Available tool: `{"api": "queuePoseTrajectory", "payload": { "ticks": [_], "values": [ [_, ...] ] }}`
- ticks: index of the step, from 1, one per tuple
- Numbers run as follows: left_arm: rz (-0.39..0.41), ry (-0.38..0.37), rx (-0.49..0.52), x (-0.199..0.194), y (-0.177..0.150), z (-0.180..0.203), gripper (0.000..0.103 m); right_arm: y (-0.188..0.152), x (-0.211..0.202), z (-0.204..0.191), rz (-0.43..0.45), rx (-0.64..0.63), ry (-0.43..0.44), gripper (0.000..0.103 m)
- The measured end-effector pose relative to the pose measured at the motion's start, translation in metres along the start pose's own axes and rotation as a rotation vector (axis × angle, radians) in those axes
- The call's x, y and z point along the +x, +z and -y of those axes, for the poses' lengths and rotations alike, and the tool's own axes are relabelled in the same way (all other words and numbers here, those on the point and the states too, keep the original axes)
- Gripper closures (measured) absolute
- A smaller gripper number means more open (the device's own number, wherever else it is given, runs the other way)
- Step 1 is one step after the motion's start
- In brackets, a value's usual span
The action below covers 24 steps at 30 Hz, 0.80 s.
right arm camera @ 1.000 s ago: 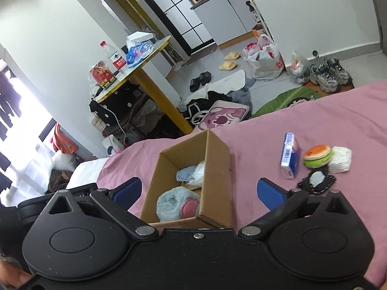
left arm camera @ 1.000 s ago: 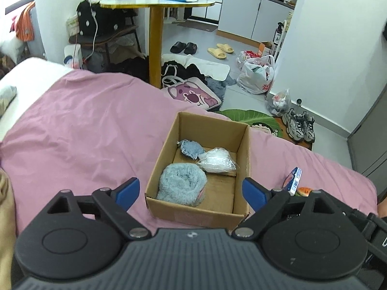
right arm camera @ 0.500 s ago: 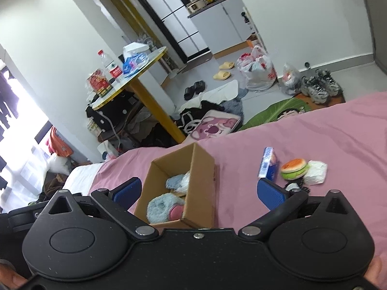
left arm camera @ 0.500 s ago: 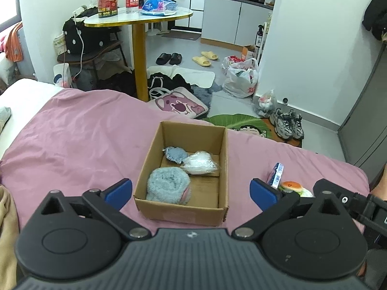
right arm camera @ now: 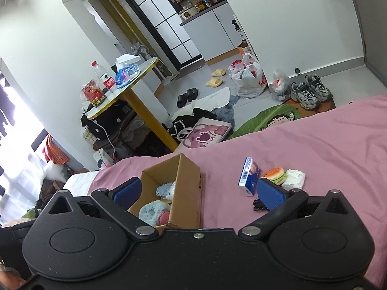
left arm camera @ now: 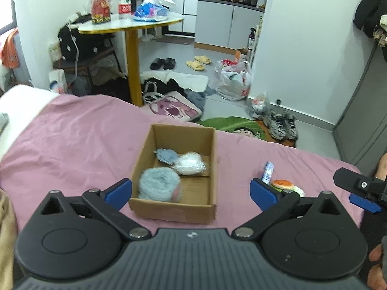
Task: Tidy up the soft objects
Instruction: 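Withdraw both tools from the box and move toward the small items on the bed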
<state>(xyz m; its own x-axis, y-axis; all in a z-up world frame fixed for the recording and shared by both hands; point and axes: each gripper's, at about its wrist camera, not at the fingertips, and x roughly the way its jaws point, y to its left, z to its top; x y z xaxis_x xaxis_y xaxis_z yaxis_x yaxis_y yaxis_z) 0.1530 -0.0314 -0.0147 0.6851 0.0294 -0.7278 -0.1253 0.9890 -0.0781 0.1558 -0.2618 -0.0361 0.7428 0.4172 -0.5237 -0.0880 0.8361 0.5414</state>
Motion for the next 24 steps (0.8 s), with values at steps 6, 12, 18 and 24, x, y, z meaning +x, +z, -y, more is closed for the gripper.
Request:
{"api": "queuePoseTrajectory", "payload": {
  "ticks": [6,12,18,24],
  "values": [
    [-0.019,-0.037,0.002,0.001,-0.004,0.011,0.0,0.008,-0.008,0.011,0.002,-0.018,-0.022,0.0],
    [-0.023,-0.033,0.003,0.005,-0.004,0.026,0.001,0.011,-0.015,0.03,0.022,0.028,-0.052,0.0],
    [-0.017,-0.059,0.013,0.014,0.0,0.039,0.001,0.013,-0.019,0.048,0.043,0.066,-0.069,0.0],
    [-0.034,-0.106,0.021,0.026,-0.002,0.054,0.003,0.007,-0.008,0.072,0.045,0.153,-0.103,0.0]
  ]
}}
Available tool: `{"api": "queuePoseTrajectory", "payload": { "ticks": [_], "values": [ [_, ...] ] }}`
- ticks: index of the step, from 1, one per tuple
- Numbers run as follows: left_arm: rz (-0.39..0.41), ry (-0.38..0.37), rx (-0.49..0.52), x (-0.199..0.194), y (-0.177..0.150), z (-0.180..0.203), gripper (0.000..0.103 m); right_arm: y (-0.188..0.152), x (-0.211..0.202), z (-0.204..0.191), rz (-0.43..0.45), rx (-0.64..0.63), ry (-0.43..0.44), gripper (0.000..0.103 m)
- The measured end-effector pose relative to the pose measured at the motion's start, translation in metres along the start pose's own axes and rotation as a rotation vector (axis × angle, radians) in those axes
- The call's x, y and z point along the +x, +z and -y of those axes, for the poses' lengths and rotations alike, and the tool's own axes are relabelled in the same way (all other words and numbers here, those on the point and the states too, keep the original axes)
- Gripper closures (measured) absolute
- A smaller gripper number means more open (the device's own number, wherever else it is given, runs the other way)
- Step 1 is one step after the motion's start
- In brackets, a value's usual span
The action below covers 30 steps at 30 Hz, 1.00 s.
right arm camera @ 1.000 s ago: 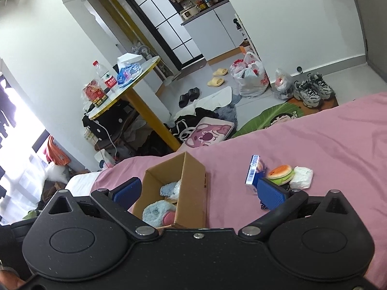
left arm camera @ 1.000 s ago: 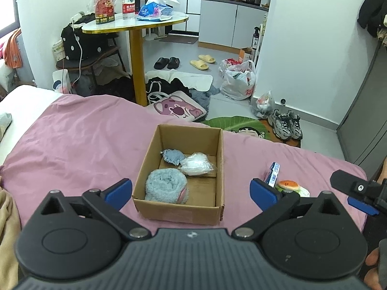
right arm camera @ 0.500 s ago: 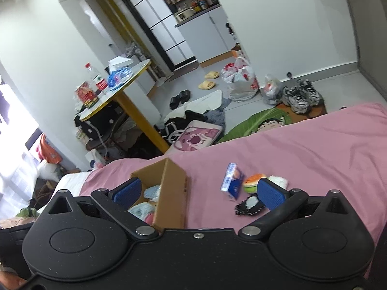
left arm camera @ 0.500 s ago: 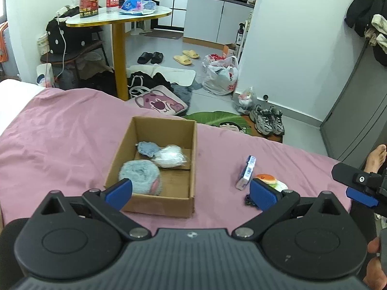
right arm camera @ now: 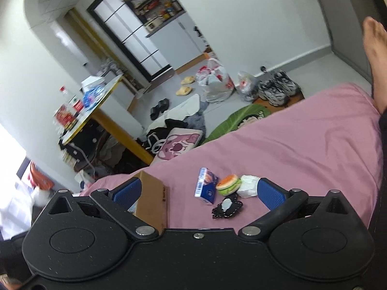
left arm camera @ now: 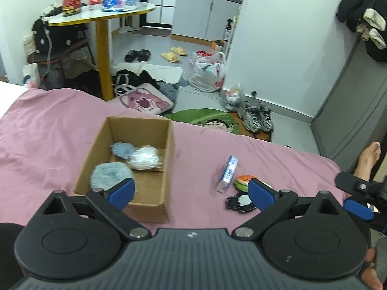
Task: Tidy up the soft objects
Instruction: 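Withdraw both tools from the box and move toward the small items on the bed, then grasp the blue-white tissue pack with left tool while right tool grasps the black keychain plush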
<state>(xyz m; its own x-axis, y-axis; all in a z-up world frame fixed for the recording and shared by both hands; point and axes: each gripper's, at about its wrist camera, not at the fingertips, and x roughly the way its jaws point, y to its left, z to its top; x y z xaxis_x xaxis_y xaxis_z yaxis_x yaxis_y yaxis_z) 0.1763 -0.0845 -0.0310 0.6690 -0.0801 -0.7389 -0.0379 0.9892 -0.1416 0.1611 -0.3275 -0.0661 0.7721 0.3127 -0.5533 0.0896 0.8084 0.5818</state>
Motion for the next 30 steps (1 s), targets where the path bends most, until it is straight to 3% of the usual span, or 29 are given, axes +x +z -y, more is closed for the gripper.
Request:
{"api": "queuePoseTrajectory", "payload": {
  "ticks": [4,10,20,30],
  "values": [
    [-0.001,-0.02,0.005,0.016,-0.002,0.01,0.004,-0.003,0.011,0.015,-0.004,0.057,-0.02,0.0],
    [-0.03,-0.048,0.01,0.045,-0.003,0.023,0.019,-0.008,0.025,0.032,-0.011,0.13,-0.035,0.002],
    [-0.104,-0.092,0.03,0.1,-0.004,0.045,0.047,-0.027,0.066,0.063,-0.102,0.315,-0.013,0.021],
    [-0.165,-0.079,0.028,0.153,0.0,0.054,0.049,-0.04,0.103,0.082,-0.156,0.461,-0.004,0.033]
  ]
}}
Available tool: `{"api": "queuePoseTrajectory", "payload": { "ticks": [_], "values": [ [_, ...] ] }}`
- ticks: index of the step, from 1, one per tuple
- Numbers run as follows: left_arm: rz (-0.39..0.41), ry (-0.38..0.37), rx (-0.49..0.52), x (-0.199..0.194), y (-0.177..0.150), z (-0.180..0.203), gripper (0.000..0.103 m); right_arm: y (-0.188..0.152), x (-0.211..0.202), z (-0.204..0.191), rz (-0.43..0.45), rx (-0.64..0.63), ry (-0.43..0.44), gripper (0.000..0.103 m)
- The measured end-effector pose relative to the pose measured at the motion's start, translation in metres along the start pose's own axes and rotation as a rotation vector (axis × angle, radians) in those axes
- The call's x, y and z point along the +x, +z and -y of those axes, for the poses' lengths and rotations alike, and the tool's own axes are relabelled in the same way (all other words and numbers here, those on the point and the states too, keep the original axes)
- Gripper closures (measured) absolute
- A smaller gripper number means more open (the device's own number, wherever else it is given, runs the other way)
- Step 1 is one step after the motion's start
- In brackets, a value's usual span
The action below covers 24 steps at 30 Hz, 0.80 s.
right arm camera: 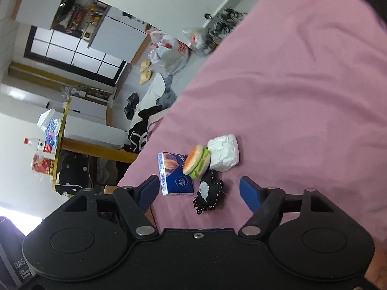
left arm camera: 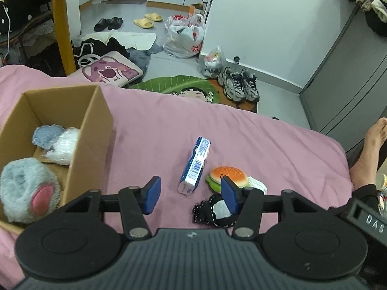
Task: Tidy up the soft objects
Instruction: 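Grasp the blue-white tissue pack with left tool while right tool grasps the black keychain plush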
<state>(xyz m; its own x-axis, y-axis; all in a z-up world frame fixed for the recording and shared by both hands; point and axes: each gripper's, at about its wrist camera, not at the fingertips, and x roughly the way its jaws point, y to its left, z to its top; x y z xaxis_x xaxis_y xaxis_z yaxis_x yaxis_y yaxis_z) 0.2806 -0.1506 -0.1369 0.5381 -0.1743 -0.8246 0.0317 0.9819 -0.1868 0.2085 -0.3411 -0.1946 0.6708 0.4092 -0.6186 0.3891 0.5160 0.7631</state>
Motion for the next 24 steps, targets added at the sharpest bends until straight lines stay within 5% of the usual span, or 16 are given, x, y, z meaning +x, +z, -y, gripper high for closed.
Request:
{"api": "queuePoseTrajectory", "payload": {
  "ticks": [10,14,24],
  "values": [
    [-0.035,0.033,0.022,0.045,0.004,0.01,0.053,-0.006,0.025,0.018,-0.066,0.054,0.001,0.045],
    [-0.033,0.057,0.004,0.059,0.001,0.009,0.08,-0.01,0.034,0.017,-0.077,0.041,0.021,0.048],
    [-0.011,0.046,-0.032,0.041,0.0,0.0,0.087,-0.014,0.053,0.01,-0.067,0.0,0.006,0.069]
  ]
}}
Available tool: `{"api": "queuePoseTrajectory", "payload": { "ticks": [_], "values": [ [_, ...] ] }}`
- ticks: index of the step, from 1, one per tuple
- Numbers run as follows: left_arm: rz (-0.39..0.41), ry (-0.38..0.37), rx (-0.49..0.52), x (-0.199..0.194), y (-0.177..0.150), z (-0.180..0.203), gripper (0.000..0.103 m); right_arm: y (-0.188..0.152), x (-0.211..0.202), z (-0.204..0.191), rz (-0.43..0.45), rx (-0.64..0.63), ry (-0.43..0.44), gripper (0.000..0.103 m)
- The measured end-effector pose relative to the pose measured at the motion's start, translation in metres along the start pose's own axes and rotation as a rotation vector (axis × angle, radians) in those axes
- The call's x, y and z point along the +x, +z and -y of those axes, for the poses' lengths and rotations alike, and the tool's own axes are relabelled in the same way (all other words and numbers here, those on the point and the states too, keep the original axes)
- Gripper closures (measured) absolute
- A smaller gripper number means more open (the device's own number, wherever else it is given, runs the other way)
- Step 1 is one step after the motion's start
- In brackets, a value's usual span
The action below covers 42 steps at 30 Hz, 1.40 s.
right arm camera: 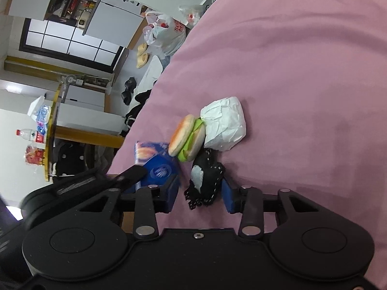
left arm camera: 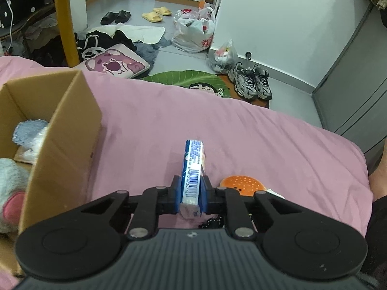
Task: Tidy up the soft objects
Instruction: 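Grasp the blue-white tissue pack with left tool while right tool grasps the black keychain plush, then carry the tissue pack with left tool over the box while right tool carries the keychain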
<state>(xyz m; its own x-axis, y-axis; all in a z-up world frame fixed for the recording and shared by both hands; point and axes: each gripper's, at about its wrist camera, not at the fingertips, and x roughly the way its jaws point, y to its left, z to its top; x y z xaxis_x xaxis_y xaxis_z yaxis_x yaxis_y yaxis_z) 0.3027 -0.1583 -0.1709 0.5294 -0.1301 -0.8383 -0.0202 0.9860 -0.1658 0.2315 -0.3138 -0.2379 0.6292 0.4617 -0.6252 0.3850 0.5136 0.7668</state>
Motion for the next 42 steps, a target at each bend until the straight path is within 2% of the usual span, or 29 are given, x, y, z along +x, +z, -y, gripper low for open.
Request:
{"api": "queuePoseTrajectory", "payload": {
  "ticks": [1,2,5,19,33,42],
  "values": [
    [0.001,-0.001,-0.004,-0.003,0.0,-0.001,0.088,-0.001,0.002,-0.001,0.0,-0.003,-0.005,0.073],
    [0.002,-0.003,-0.005,-0.006,-0.001,-0.003,0.088,-0.002,0.003,-0.001,-0.005,-0.004,-0.006,0.085],
    [0.004,-0.001,0.002,-0.012,-0.002,-0.005,0.088,-0.006,-0.003,-0.003,0.009,-0.01,-0.015,0.089],
    [0.054,-0.025,-0.012,-0.066,-0.003,-0.019,0.088,-0.016,-0.06,-0.037,0.114,-0.156,0.007,0.09],
    [0.133,-0.034,-0.035,-0.13,-0.004,-0.049,0.088,-0.036,-0.084,-0.086,0.148,-0.343,0.019,0.089],
    [0.18,-0.044,-0.067,-0.165,0.002,-0.077,0.088,-0.052,-0.091,-0.111,0.163,-0.412,0.044,0.09]
  ]
}}
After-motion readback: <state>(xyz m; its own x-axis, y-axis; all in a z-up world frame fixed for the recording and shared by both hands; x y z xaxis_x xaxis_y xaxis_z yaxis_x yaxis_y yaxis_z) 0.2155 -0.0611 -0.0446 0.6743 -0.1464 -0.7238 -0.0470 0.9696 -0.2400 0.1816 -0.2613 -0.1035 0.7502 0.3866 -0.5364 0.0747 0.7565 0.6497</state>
